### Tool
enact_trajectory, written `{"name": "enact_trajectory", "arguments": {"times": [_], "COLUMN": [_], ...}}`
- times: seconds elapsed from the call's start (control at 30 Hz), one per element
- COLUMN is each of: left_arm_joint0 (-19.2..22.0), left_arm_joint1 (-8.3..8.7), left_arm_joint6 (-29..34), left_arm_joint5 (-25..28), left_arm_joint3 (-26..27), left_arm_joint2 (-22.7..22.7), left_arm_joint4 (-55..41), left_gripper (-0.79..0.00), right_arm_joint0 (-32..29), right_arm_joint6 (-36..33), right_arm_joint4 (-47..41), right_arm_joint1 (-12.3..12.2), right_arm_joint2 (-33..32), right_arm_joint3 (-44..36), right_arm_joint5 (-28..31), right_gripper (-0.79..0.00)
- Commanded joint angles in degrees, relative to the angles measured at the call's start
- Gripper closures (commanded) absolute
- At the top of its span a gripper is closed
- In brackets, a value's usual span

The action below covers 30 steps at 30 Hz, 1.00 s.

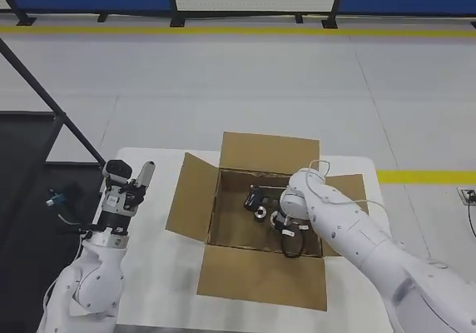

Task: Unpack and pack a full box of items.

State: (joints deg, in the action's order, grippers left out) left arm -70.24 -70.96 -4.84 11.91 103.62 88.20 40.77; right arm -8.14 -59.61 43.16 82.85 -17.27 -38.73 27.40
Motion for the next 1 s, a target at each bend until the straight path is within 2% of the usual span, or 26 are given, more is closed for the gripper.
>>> {"name": "enact_trajectory", "arguments": {"times": [0.0, 0.13, 0.23, 0.33, 0.43, 0.5, 0.6, 0.73, 0.83, 0.97], "left_arm_joint0": [0.2, 1.0, 1.8, 3.0, 4.6, 5.6, 7.0, 8.5, 9.4, 10.5], "left_arm_joint1": [-0.04, -0.13, -0.14, -0.24, -0.37, -0.46, -0.59, -0.79, -0.95, -1.18], "left_arm_joint6": [0.0, 0.8, 1.9, 2.4, 3.0, 3.4, 3.8, 4.3, 4.3, 4.4], "left_arm_joint5": [0.0, 0.1, 0.7, 1.2, 1.5, 1.9, 2.4, 2.7, 2.8, 2.8], "left_arm_joint3": [-0.1, -0.8, -1.3, -2.2, -3.7, -4.7, -6.1, -7.7, -8.5, -9.5], "left_arm_joint2": [-0.2, -1.1, -1.6, -2.5, -3.6, -4.2, -5.3, -6.6, -7.5, -8.7], "left_arm_joint4": [0.1, 0.1, 0.2, 0.0, -0.2, -0.3, -0.5, -0.8, -0.9, -1.1], "left_gripper": [-0.785, -0.785, -0.785, -0.785, -0.785, -0.785, -0.785, -0.785, -0.785, -0.785], "right_arm_joint0": [0.5, 2.0, 2.8, 2.7, 0.0, -3.8, -12.9, -26.3, -34.4, -42.2], "right_arm_joint6": [0.4, -1.4, -4.2, -6.9, -11.3, -15.4, -21.7, -24.8, -24.7, -22.9], "right_arm_joint4": [-0.6, -2.5, -1.8, -0.3, 2.3, 5.5, 11.8, 17.3, 19.4, 17.5], "right_arm_joint1": [0.1, -0.9, -2.8, -5.9, -10.5, -14.0, -19.0, -23.4, -25.3, -26.7], "right_arm_joint2": [-0.7, -3.1, -5.6, -9.6, -16.4, -22.7, -34.3, -50.5, -60.9, -70.9], "right_arm_joint3": [-0.1, -2.0, -5.7, -13.6, -26.3, -36.7, -52.6, -67.0, -69.9, -66.9], "right_arm_joint5": [0.9, 2.6, 0.1, -3.6, -7.5, -10.9, -15.5, -16.9, -16.0, -13.8], "right_gripper": [0.000, 0.000, 0.000, 0.000, 0.000, 0.000, 0.000, 0.000, 0.000, 0.000]}}
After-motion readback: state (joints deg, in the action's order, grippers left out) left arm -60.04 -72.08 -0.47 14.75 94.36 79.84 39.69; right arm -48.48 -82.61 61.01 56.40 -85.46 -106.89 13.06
